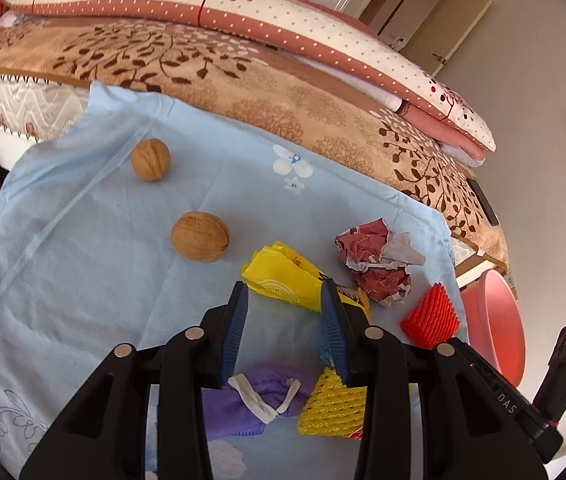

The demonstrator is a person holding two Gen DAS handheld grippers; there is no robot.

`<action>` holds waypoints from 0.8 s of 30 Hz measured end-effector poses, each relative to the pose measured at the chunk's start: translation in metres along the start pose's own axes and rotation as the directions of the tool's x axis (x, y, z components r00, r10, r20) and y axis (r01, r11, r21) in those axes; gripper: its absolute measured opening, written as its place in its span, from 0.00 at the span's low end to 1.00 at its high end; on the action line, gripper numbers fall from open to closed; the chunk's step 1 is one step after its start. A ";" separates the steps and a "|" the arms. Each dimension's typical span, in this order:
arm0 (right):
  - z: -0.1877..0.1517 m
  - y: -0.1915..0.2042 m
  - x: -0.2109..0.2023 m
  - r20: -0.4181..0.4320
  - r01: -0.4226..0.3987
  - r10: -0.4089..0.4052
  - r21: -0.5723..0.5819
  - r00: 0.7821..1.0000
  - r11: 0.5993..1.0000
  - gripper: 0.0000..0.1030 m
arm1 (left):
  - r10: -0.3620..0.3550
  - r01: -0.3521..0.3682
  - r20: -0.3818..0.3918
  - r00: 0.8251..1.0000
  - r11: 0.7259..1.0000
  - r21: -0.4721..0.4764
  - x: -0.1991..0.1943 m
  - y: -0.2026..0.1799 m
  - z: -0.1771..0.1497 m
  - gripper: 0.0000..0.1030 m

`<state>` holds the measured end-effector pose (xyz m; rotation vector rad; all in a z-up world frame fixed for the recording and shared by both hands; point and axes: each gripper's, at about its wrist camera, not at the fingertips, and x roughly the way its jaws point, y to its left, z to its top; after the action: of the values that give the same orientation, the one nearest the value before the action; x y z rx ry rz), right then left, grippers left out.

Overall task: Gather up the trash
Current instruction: 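Lower right tool around red foam net while left tool approaches yellow plastic bag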

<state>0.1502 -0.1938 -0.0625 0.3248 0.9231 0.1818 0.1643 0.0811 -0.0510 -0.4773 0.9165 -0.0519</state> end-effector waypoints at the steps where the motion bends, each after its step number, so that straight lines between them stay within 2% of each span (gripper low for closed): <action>1: 0.001 -0.001 0.001 -0.002 -0.003 0.003 0.008 1.000 1.000 0.56 | -0.007 0.006 -0.021 1.000 1.000 -0.030 0.004 0.001 0.003 0.37; 4: 0.006 -0.001 0.006 -0.010 -0.006 0.006 0.018 1.000 1.000 0.57 | -0.009 0.000 -0.071 0.997 0.993 -0.117 0.017 0.006 0.009 0.37; 11: 0.011 0.001 0.018 -0.026 0.017 -0.017 0.015 1.000 1.000 0.57 | -0.002 -0.035 -0.144 0.990 0.966 -0.256 0.042 0.017 0.021 0.37; 17: 0.013 -0.002 0.025 -0.022 0.040 -0.040 0.022 0.999 0.999 0.57 | 0.033 -0.070 -0.142 0.989 0.962 -0.265 0.051 0.013 0.026 0.37; 22: 0.016 0.001 0.029 -0.006 0.053 -0.053 0.003 0.999 0.999 0.57 | 0.009 -0.052 -0.164 0.986 0.964 -0.260 0.058 0.003 0.028 0.37; 23: 0.017 0.001 0.030 -0.003 0.056 -0.056 -0.004 0.998 0.998 0.56 | 0.004 -0.047 -0.167 0.986 0.966 -0.255 0.060 0.001 0.028 0.37; 24: 0.016 0.002 0.030 0.000 0.060 -0.060 -0.013 0.998 0.998 0.50 | -0.001 -0.043 -0.170 0.985 0.967 -0.250 0.061 -0.001 0.027 0.37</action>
<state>0.1812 -0.1862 -0.0754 0.2847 0.9305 0.1327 0.2229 0.0759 -0.0827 -0.7082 1.1013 0.0455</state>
